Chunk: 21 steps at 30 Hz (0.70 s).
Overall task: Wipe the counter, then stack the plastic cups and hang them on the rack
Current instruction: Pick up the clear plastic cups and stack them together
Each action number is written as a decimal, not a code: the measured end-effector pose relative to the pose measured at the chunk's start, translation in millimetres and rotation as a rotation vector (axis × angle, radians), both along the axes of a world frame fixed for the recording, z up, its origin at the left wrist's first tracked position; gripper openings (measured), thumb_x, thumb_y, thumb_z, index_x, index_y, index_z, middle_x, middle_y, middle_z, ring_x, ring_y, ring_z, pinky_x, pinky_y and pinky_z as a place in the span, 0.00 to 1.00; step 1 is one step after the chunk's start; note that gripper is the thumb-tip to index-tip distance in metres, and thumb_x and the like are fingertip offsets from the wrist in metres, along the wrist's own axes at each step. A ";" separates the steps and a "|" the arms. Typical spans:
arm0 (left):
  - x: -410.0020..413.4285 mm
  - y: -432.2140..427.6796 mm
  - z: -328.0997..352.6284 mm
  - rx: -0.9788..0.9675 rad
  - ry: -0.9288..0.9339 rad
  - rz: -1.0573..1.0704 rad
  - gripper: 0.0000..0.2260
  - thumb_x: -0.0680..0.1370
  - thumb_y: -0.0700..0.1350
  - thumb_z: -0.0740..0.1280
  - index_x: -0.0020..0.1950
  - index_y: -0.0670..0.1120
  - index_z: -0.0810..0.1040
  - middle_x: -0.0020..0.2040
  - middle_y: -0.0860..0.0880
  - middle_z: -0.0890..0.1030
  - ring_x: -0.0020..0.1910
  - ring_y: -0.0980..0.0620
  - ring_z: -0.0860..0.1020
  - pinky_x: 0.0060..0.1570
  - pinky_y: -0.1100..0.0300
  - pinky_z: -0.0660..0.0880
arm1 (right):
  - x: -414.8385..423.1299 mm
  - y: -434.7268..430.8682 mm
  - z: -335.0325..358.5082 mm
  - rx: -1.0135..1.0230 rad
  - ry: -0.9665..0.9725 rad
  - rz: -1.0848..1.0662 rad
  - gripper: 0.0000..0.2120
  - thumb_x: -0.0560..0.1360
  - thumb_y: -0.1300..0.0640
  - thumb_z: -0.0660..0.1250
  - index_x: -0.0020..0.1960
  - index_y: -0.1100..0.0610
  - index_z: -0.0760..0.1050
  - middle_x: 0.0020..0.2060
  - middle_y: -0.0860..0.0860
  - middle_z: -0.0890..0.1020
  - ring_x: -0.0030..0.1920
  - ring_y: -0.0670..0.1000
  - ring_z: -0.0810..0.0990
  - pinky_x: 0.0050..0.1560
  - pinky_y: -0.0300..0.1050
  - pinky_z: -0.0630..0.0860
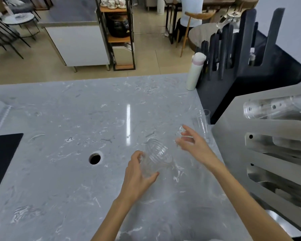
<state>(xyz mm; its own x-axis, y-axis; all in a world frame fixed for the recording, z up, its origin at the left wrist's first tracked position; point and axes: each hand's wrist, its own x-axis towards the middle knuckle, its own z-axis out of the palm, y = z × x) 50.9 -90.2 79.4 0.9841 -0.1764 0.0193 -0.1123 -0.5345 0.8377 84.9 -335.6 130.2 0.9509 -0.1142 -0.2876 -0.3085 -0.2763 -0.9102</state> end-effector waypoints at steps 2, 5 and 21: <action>2.4 -2.5 -3.9 -0.009 0.018 0.023 0.33 0.65 0.59 0.75 0.61 0.68 0.57 0.58 0.78 0.61 0.59 0.59 0.71 0.57 0.60 0.73 | 45.6 -29.2 -1.9 -0.453 -0.093 -0.133 0.33 0.73 0.45 0.71 0.74 0.52 0.65 0.64 0.54 0.75 0.64 0.54 0.75 0.63 0.52 0.74; 3.7 -6.4 -7.4 -0.024 0.026 0.078 0.33 0.65 0.60 0.75 0.61 0.66 0.58 0.58 0.76 0.62 0.59 0.62 0.71 0.56 0.60 0.73 | 103.4 -61.7 -13.2 -0.845 0.077 -0.158 0.34 0.75 0.45 0.68 0.75 0.55 0.59 0.66 0.61 0.70 0.64 0.64 0.70 0.58 0.58 0.72; 6.3 -13.8 -12.4 0.064 0.154 0.128 0.35 0.65 0.57 0.76 0.58 0.75 0.54 0.57 0.70 0.67 0.58 0.69 0.69 0.51 0.64 0.72 | 74.5 -49.9 -34.4 0.101 -0.127 -0.277 0.28 0.65 0.42 0.77 0.62 0.42 0.70 0.61 0.50 0.67 0.56 0.48 0.77 0.53 0.45 0.79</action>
<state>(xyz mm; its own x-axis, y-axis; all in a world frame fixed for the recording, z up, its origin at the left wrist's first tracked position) 57.2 -104.0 67.0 0.9891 -0.0459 -0.1402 0.0867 -0.5885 0.8038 159.4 -385.5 95.8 0.9168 -0.3504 -0.1918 -0.2417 -0.1042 -0.9647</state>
